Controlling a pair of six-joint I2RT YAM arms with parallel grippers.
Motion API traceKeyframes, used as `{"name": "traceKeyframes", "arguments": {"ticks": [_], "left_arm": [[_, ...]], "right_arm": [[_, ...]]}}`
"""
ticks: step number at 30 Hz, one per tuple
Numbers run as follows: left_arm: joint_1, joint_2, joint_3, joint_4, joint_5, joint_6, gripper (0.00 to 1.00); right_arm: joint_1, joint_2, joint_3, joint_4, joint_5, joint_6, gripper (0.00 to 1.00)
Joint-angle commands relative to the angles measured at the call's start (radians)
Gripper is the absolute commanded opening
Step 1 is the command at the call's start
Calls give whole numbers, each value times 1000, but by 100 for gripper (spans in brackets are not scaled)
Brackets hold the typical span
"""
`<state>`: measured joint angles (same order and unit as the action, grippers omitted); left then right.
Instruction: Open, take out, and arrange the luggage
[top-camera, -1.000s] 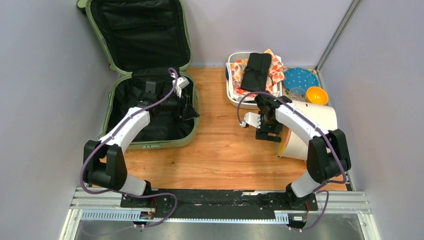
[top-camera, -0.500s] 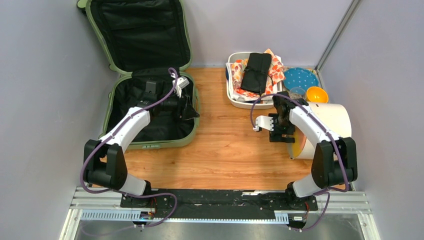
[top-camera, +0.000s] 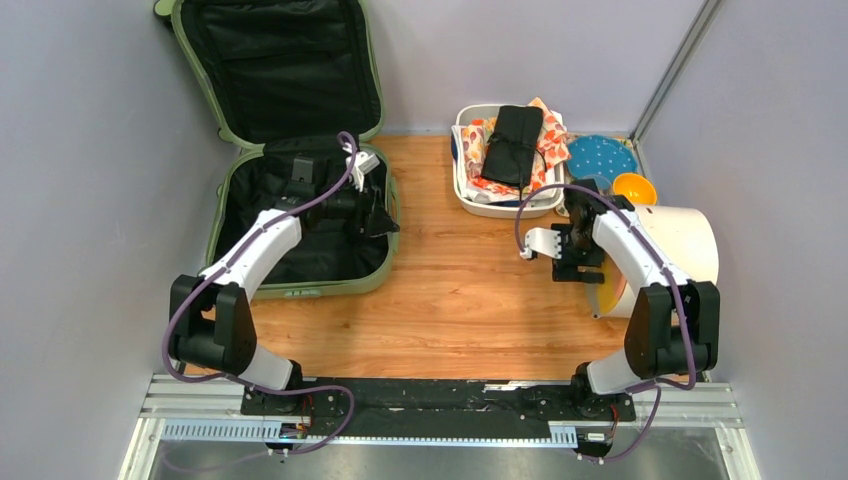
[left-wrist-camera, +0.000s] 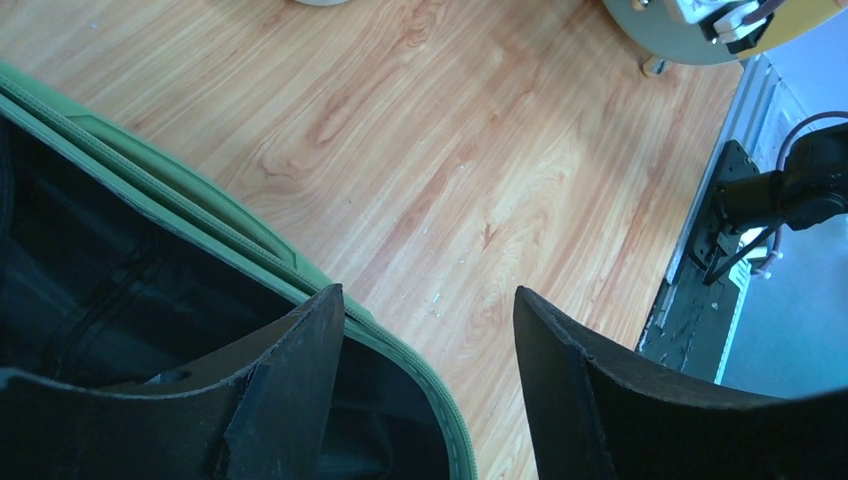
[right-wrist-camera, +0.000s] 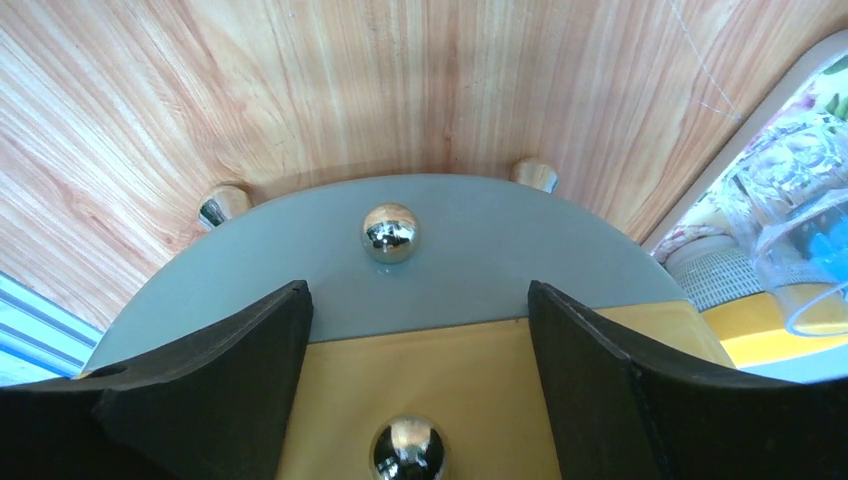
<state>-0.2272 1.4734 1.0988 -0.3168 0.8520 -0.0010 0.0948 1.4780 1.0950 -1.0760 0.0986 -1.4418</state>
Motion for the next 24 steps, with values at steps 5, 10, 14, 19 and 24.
{"name": "traceKeyframes", "arguments": {"ticks": [5,10,14,19,24], "left_arm": [[75,7,121,-70,64,35,74],[152,8,188,-143,62,52,75],[221,17,240,-166,0,26,82],[275,151,473,-384,-259,52,85],[275,295,645,-593,-478,52,85]], "right_arm": [[40,19,294,-87,-163,226,84],[65,56,506,-113,-357,388,86],[89,87,630,-53,-471,581,86],[103,137,709,114,-609,958,86],[105,171,631,316,-677,1234,86]]}}
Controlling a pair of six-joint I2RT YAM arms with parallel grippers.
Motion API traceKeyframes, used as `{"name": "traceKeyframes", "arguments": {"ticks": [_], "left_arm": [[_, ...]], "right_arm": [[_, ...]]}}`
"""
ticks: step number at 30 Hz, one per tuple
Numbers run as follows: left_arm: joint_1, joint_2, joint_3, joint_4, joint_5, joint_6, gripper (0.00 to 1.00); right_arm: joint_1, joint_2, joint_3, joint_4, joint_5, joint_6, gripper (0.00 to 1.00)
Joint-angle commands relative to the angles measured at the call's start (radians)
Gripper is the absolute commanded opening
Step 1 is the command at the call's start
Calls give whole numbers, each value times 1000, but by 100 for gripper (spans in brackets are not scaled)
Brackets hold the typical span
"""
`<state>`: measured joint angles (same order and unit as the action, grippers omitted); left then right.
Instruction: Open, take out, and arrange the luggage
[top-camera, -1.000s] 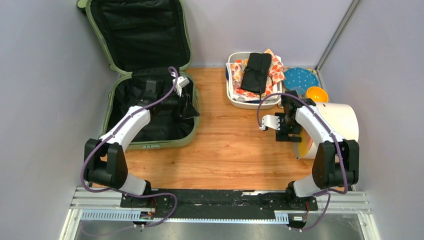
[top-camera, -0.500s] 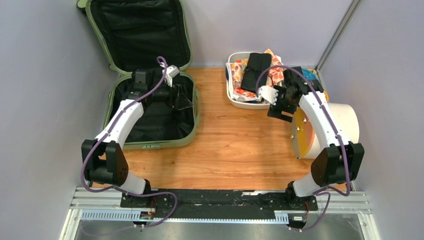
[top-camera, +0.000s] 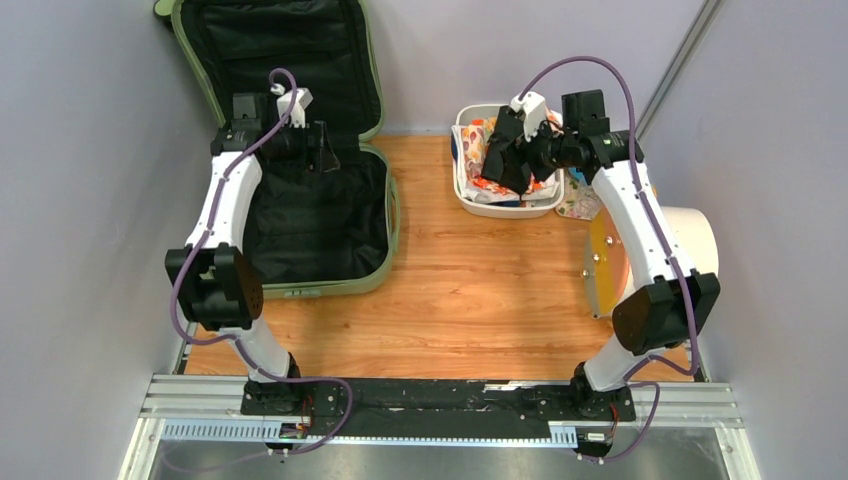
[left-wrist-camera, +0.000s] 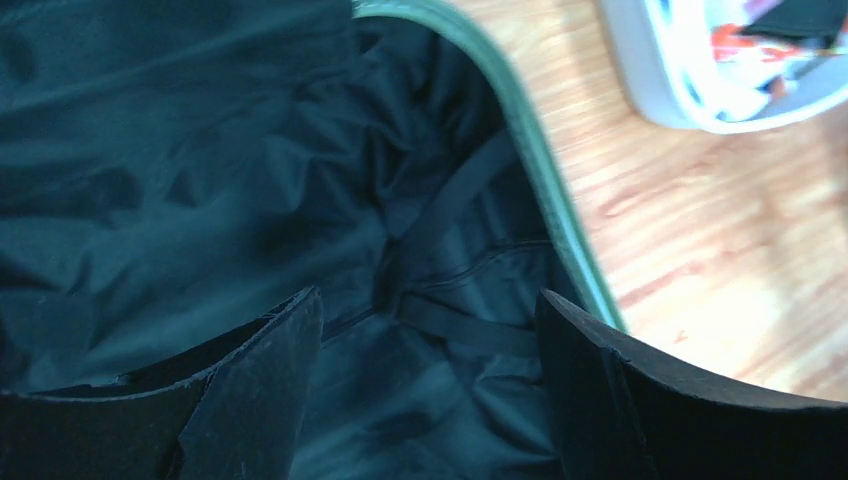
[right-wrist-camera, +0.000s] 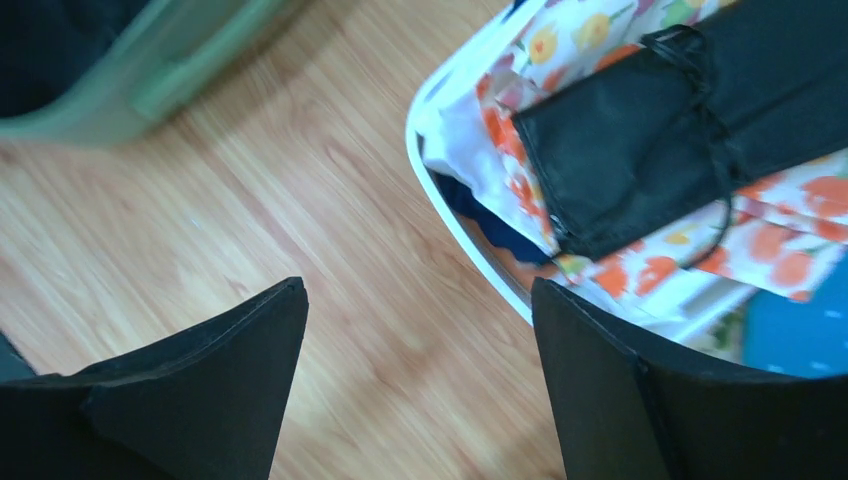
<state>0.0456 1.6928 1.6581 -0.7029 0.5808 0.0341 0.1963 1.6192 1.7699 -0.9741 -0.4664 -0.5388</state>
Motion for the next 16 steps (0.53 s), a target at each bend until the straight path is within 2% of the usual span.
{"name": "traceKeyframes", "arguments": {"ticks": [1,3,9,16], "left_arm": [[2,79,53,-198,-252,4,85],[2,76,-21,-162,-254,-19,85],[-7,82,-107,-132,-263,-72,86],[-18,100,-52,-121,-266,-54,86]], "right_arm": [[2,31,-65,250,-126,402,86],[8,39,-143,354,-121,456,86],[46,82,-191,390,-64,482,86],[71,105,-164,388,-54,470,87]]}}
